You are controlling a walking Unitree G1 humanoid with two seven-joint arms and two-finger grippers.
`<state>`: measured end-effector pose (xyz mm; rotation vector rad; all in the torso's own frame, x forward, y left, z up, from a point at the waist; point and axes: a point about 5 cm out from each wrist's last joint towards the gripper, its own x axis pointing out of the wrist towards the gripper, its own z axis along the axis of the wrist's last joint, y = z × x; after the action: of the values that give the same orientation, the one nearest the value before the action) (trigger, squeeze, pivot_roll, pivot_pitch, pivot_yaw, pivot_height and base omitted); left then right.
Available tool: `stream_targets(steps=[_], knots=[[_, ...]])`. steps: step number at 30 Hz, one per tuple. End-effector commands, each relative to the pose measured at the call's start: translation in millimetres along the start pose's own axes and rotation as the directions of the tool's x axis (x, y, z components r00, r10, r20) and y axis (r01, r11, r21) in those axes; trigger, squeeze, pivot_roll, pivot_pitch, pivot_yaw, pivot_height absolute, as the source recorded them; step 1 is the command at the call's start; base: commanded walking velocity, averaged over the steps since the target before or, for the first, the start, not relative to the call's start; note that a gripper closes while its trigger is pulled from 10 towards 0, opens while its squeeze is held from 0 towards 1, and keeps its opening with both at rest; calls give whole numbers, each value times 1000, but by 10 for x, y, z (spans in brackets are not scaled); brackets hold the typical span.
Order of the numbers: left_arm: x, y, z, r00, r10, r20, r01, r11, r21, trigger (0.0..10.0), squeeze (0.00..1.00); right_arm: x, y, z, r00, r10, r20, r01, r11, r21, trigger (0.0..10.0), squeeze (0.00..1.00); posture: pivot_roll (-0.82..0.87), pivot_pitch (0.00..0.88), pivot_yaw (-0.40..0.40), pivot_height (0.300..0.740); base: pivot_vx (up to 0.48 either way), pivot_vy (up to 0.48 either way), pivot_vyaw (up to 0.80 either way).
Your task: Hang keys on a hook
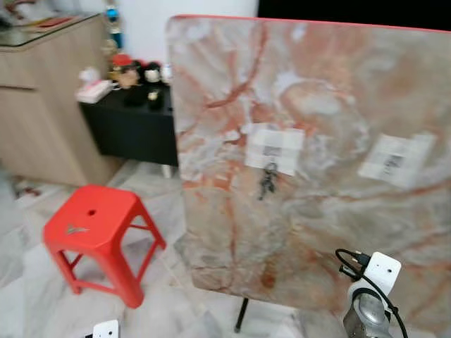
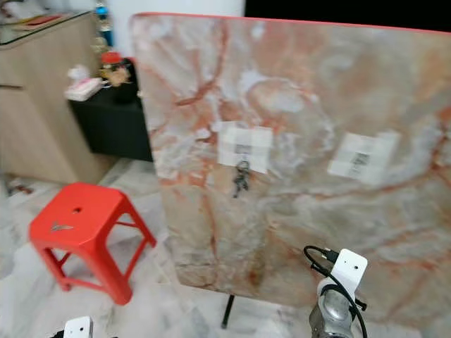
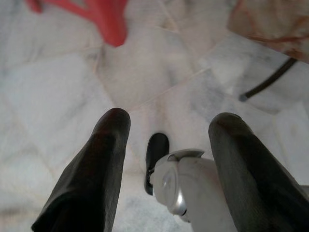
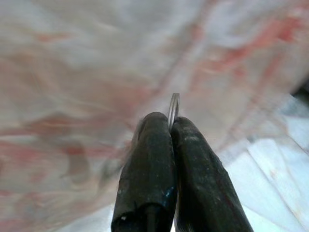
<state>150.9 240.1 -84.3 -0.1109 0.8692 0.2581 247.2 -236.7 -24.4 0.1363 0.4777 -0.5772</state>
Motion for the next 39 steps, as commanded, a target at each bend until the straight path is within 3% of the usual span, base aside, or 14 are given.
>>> stream_targets(steps=[1, 4, 11, 17, 23, 29, 32, 33, 37, 39], knots=[[-2, -22, -27, 1000, -5, -13, 5, 1000, 10, 10000, 0, 1, 24, 3, 1000, 16, -7, -16, 1000, 5, 10000, 0, 151, 0, -38, 740, 0, 0, -775], [-2, -32, -25, 1000, -8, -10, 9, 1000, 12, 10000, 0, -14, 97, -10, 998, 62, -13, -62, 998, 9, 10000, 0, 154, 0, -41, 740, 0, 0, -762], [-4, -7, -17, 1000, -6, -5, 6, 1000, 9, 10000, 0, -29, 100, -42, 996, 89, -16, -90, 996, -28, 10000, 0, 150, 0, -39, 740, 0, 0, -204], [-15, 93, 8, 1000, 4, 7, -5, 1000, 10, 10000, 0, 18, 51, 206, 987, 56, 152, -26, 981, -190, 10000, 0, 146, 0, -38, 740, 0, 0, 0], [-18, 71, -12, 1000, 3, 5, -3, 1000, 12, 10000, 0, 29, 66, 357, 967, 51, 249, 14, 967, -256, 10000, 0, 148, 0, -39, 740, 0, 0, 0], [-23, 34, -49, 1000, 4, -2, -4, 1000, 8, 10000, 0, 10, 47, 590, 905, 22, 425, 155, 913, -377, 10000, 0, 154, 0, -42, 740, 0, 0, 0], [-21, 36, -45, 1000, 5, -3, -5, 1000, 8, 10000, 0, -68, 74, 699, 838, 76, 540, 222, 857, -464, 10000, 0, 154, 0, -41, 740, 0, 0, 0], [-21, 36, -45, 1000, 5, -3, -5, 1000, 8, 10000, 0, -68, 74, 699, 838, 76, 540, 222, 857, -464, 10000, 0, 154, 0, -41, 740, 0, 0, 0], [-16, 35, -30, 1000, 4, -3, -4, 1000, 14, 10000, 0, -184, 80, 849, 740, 131, 659, 328, 786, -524, 10000, 0, 142, 0, -34, 740, 0, 0, 0], [-16, 41, -26, 1000, 4, -2, -4, 1000, 16, 10000, 0, -202, 102, 875, 724, 142, 675, 347, 771, -534, 10000, 0, 137, 0, -34, 740, 0, 0, 0]])
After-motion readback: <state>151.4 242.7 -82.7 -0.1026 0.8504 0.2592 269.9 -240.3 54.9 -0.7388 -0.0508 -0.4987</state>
